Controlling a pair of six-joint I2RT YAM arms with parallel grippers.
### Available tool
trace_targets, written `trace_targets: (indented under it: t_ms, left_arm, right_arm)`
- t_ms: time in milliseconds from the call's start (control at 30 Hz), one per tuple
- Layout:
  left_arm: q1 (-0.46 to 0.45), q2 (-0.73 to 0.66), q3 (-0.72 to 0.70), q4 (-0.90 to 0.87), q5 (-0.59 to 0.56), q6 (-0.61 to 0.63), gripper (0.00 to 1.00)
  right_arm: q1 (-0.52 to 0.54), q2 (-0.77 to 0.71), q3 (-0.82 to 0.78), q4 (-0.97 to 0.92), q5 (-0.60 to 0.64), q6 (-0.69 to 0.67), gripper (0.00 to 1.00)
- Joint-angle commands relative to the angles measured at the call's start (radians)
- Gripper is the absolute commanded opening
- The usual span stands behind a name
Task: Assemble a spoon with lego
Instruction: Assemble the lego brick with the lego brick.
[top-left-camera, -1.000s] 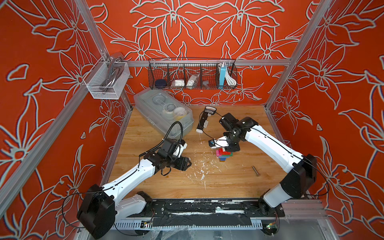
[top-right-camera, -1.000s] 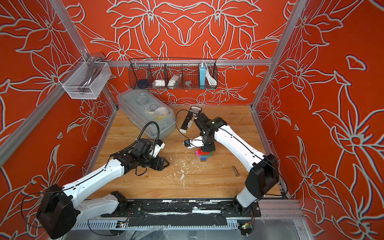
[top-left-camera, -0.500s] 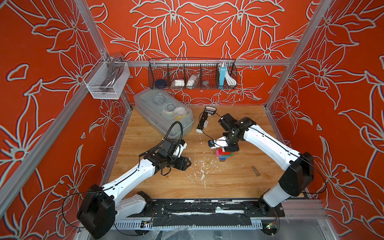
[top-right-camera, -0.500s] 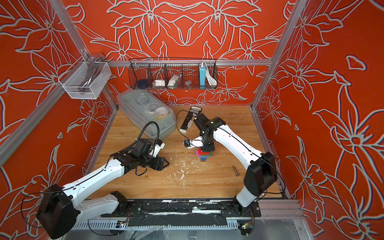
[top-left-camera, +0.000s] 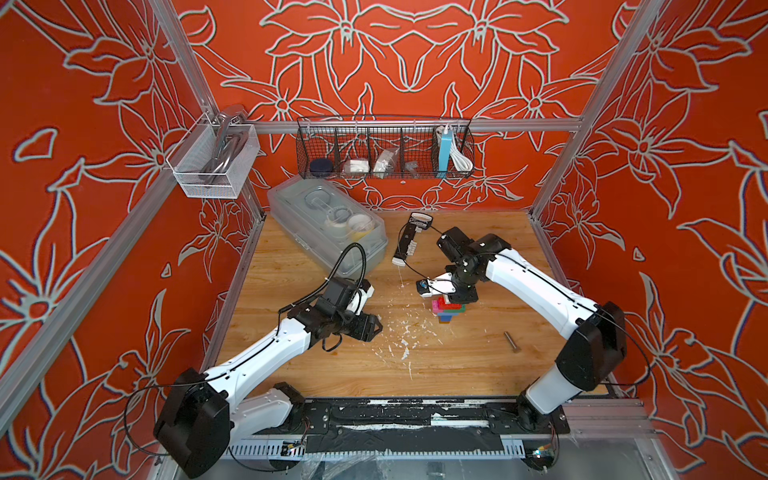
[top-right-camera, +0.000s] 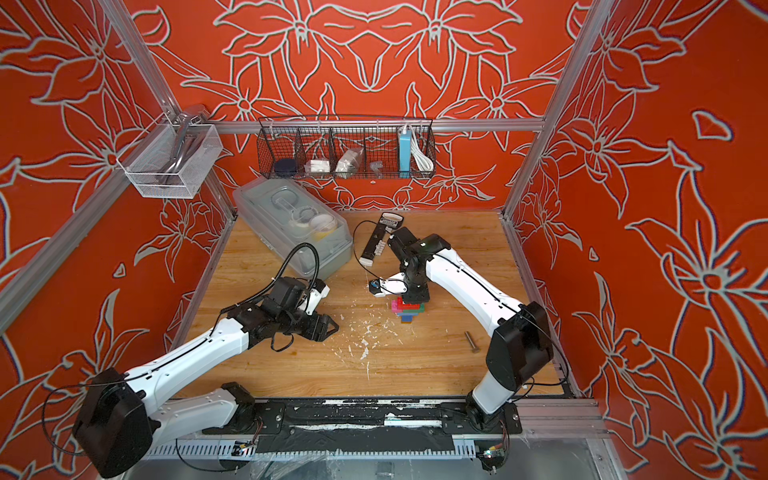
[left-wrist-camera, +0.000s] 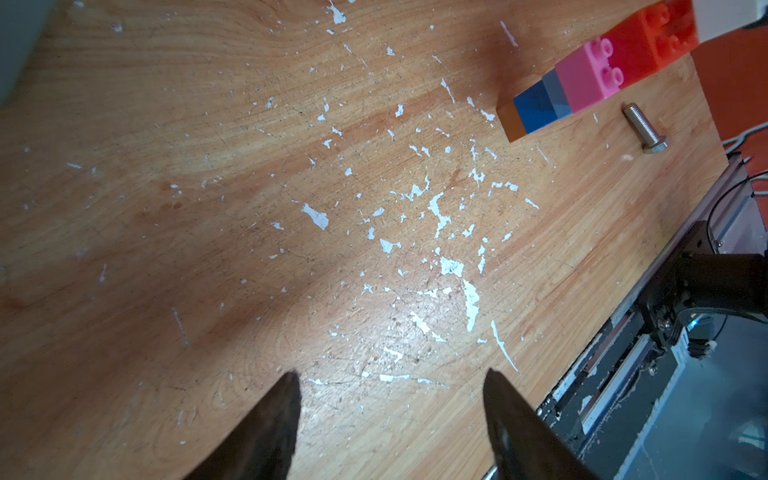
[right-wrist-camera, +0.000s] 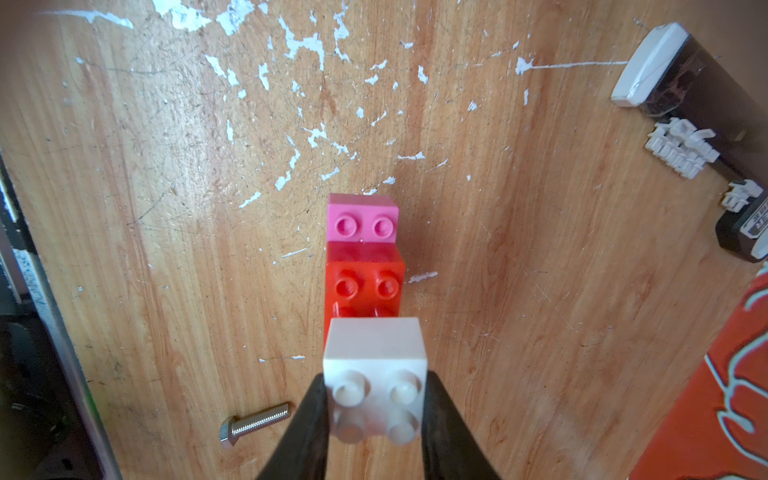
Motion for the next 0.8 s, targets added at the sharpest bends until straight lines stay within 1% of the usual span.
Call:
trace_targets:
  t_ms: [0,767]
  left_arm:
    - [-0.008,-0.01,0.009,-0.012,-0.006,0.02,0.69]
    - [-0.013,-0.012,0.012,-0.018,-0.014,0.021,0.69]
  right_arm:
    - [-0.007,0.007,-0.018,-0.01,0.001,0.011,0.0]
    - [-0.01,0.029,-0.049,0.01,-0.013,0.026,0.0]
